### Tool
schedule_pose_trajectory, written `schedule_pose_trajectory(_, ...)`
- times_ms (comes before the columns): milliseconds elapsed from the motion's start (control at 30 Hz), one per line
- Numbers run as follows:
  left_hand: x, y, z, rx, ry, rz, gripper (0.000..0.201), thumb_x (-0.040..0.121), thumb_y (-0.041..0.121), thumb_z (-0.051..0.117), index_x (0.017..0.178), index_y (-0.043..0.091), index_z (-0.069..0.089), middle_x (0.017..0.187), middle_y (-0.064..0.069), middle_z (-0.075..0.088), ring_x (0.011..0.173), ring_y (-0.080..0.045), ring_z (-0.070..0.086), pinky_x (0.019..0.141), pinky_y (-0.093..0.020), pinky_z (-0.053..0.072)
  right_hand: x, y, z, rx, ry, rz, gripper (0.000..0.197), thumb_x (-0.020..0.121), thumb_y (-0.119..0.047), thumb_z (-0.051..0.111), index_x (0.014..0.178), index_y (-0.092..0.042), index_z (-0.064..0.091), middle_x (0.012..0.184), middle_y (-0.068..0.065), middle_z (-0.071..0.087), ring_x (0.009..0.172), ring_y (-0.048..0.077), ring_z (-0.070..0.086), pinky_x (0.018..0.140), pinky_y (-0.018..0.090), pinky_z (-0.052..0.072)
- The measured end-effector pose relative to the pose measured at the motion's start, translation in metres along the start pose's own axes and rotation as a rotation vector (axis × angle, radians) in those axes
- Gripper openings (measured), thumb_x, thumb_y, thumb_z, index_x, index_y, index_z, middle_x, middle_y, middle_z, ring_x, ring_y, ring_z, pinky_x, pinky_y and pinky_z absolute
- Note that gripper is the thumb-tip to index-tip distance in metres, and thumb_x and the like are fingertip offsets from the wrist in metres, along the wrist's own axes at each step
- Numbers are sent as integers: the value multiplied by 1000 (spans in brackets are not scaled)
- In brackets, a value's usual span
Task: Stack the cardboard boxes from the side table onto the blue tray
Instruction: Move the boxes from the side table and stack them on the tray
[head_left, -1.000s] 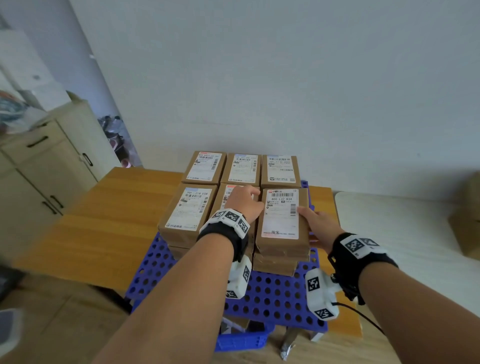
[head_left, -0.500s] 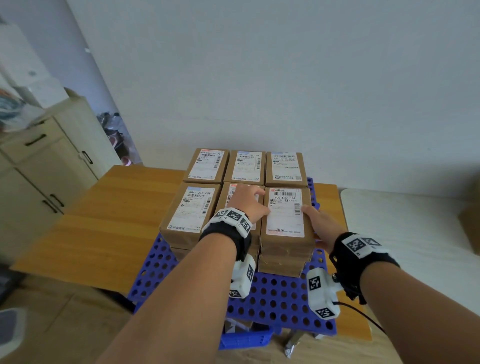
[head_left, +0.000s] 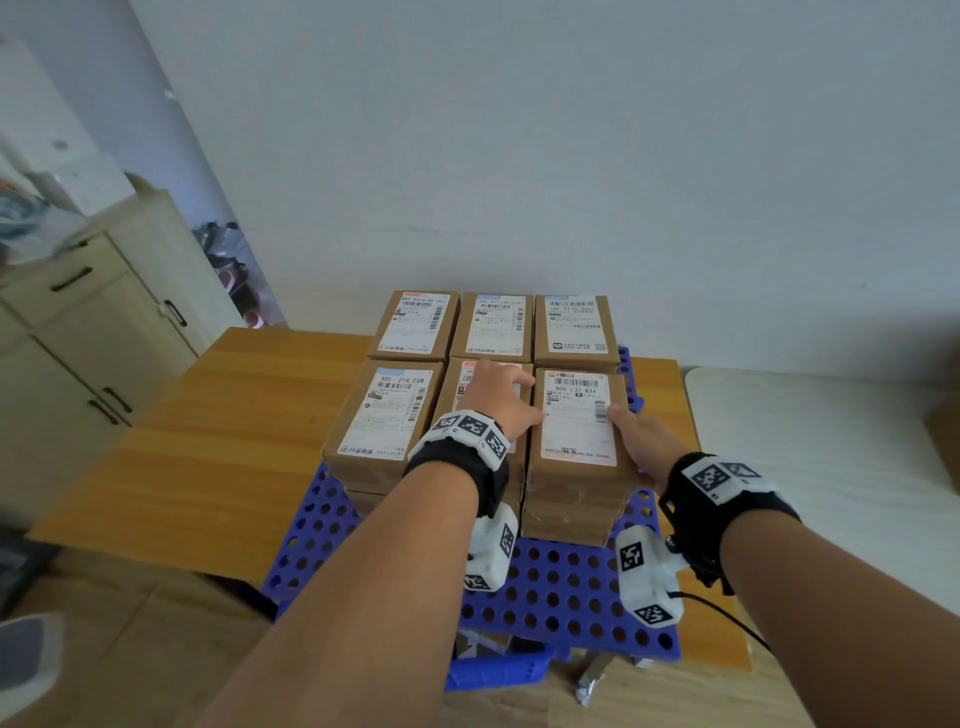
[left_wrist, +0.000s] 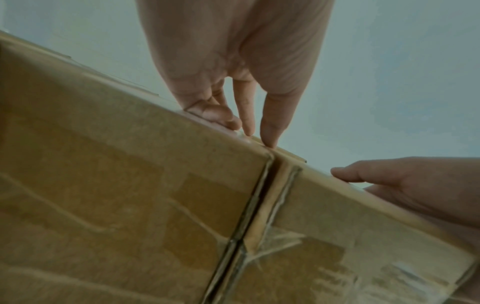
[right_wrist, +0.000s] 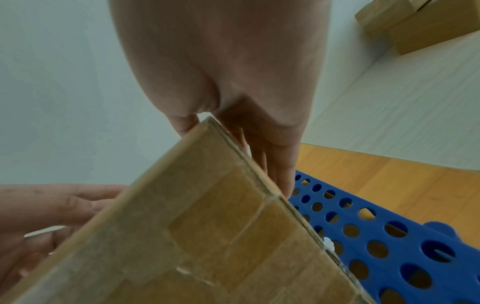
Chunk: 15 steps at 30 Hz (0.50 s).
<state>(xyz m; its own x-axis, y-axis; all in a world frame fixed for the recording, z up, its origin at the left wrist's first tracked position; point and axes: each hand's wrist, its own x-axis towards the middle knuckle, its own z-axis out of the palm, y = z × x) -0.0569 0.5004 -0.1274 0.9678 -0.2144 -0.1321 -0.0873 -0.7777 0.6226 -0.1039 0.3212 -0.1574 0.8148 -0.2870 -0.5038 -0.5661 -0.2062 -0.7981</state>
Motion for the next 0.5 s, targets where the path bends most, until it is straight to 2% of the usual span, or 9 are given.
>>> schedule_pose_trajectory(100, -2, 2, 1, 7, 2, 2, 47, 83, 21, 76, 128, 21, 61, 147, -3, 36, 112, -20, 57, 82, -21, 39, 2, 1, -2, -65, 6, -52, 45, 100, -45, 40, 118, -8, 59, 108, 9, 68, 101, 28, 64, 88, 42, 54)
schedule_pose_trajectory(167, -3, 4, 1, 6, 6, 0, 46, 84, 19, 74, 128, 22, 60, 147, -4, 36, 111, -20, 58, 81, -20, 40, 2, 1, -4, -94, 5, -72, 48, 99, -47, 40, 126, -10, 55, 114, 7, 66, 103, 27, 63, 85, 39, 54)
schedule_pose_trajectory(267, -6, 9, 1, 23, 12, -2, 45, 86, 14, 70, 129, 22, 61, 148, -5, 39, 120, -24, 56, 83, -22, 40, 0, 0, -9, -117, -1, -82, 52, 95, -53, 40, 128, -14, 52, 115, 10, 65, 104, 30, 63, 89, 48, 56)
schedule_pose_trajectory(333, -8, 14, 1, 44, 26, 19, 41, 87, 10, 67, 126, 20, 63, 146, -5, 47, 118, -25, 58, 81, -22, 42, -3, -2, -14, -145, 5, -113, 52, 95, -52, 41, 123, -11, 54, 110, 16, 66, 103, 34, 64, 90, 54, 54)
schedule_pose_trajectory(367, -9, 16, 1, 50, 31, 29, 38, 87, 9, 66, 124, 19, 65, 142, -6, 51, 116, -25, 60, 80, -23, 44, -4, -2, -16, -169, 19, -136, 53, 95, -51, 41, 120, -6, 56, 103, 16, 66, 97, 33, 65, 91, 55, 53)
schedule_pose_trajectory(400, -11, 19, 1, 56, 33, 36, 35, 88, 8, 65, 122, 17, 66, 137, -6, 56, 112, -25, 62, 80, -24, 47, -7, -3, -19, -200, 39, -164, 56, 95, -51, 41, 118, -3, 57, 96, 15, 65, 89, 31, 63, 90, 54, 54)
schedule_pose_trajectory(433, -12, 22, 1, 58, 32, 38, 33, 89, 8, 64, 121, 16, 66, 133, -6, 59, 107, -26, 64, 79, -26, 51, -12, -5, -22, -246, 56, -185, 58, 94, -52, 42, 118, -2, 58, 98, 12, 66, 87, 29, 62, 88, 51, 55)
schedule_pose_trajectory(500, -14, 29, 2, 48, 31, 30, 36, 90, 11, 63, 125, 17, 63, 132, -4, 59, 109, -24, 63, 84, -30, 53, -25, -9, -29, -359, 101, -223, 53, 96, -49, 43, 126, -8, 57, 118, 11, 66, 94, 27, 62, 76, 37, 53)
